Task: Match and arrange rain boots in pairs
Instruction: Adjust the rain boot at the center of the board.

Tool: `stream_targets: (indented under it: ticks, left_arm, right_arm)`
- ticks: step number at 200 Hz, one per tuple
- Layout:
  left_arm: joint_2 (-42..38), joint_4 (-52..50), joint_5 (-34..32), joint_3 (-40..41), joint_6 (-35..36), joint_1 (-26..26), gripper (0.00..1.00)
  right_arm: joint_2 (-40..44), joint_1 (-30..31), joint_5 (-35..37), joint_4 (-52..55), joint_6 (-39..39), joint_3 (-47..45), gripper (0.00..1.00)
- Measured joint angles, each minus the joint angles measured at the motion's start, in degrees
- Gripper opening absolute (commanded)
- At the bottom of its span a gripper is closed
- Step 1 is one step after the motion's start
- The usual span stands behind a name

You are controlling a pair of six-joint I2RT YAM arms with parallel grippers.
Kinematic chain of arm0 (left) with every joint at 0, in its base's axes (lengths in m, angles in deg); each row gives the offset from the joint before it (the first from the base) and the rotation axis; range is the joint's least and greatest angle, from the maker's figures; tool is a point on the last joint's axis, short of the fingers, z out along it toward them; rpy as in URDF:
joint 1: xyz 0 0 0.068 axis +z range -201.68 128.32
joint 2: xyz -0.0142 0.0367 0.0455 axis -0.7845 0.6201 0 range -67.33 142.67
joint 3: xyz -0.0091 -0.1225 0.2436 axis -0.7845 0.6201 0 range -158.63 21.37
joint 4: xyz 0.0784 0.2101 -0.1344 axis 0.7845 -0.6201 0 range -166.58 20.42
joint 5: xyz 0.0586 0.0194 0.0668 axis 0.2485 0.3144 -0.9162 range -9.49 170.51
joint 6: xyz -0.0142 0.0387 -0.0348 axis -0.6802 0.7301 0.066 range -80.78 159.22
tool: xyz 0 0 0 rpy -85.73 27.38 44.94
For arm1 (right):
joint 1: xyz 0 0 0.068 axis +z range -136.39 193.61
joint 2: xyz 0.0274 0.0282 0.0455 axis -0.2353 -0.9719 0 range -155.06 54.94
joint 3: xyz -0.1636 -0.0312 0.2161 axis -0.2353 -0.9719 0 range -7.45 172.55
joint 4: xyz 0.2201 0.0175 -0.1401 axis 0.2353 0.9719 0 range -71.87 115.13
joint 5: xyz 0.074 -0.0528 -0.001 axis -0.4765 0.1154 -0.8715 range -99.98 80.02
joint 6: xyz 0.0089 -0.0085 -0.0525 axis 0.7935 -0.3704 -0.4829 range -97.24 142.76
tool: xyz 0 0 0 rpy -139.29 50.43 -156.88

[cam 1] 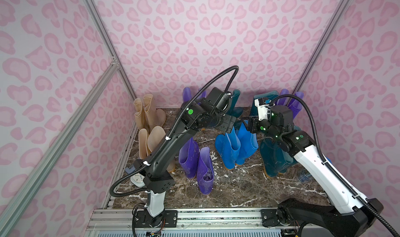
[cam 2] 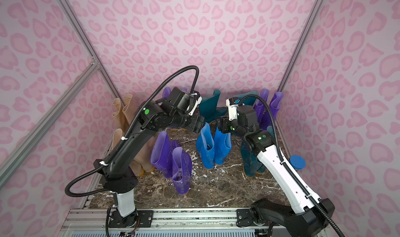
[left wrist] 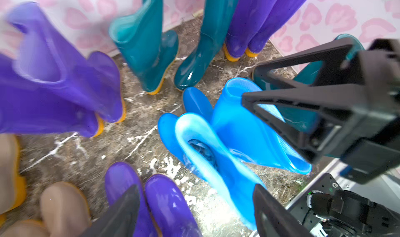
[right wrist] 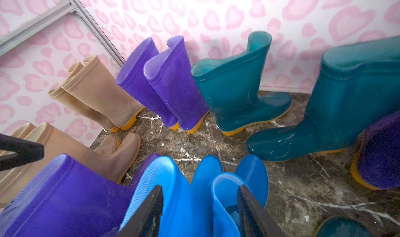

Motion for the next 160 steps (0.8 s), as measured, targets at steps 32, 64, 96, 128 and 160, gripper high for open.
stream_targets:
  ticks: [32,64,96,128,160]
  left_arm:
    - [-9.7,-3.3,-6.7,10.5,-2.1,4.5,0.86]
    - [-20.7,-5.1,-8.5,25.0,-3.8,11.2,1.0]
    - [-26.8,-4.4,-4.6,37.0,-4.2,13.7,1.0]
    - [-29.4,-0.8,0.1,46.1,-4.2,15.8,0.96]
    - [-29.6,3.4,3.7,51.3,-4.2,16.9,0.73]
  right_arm:
    - [1.1,17.0,12.2,0.5,0.0,1.9,0.69]
    - [-1.3,33.4,22.4,0.4,2.0,2.0,0.79]
    - [-7.5,39.3,24.7,1.0,4.2,3.5,0.84]
    - [-10.7,39.7,23.2,0.8,5.9,4.0,0.84]
    - [-14.2,39.0,22.2,1.7,8.5,4.3,0.82]
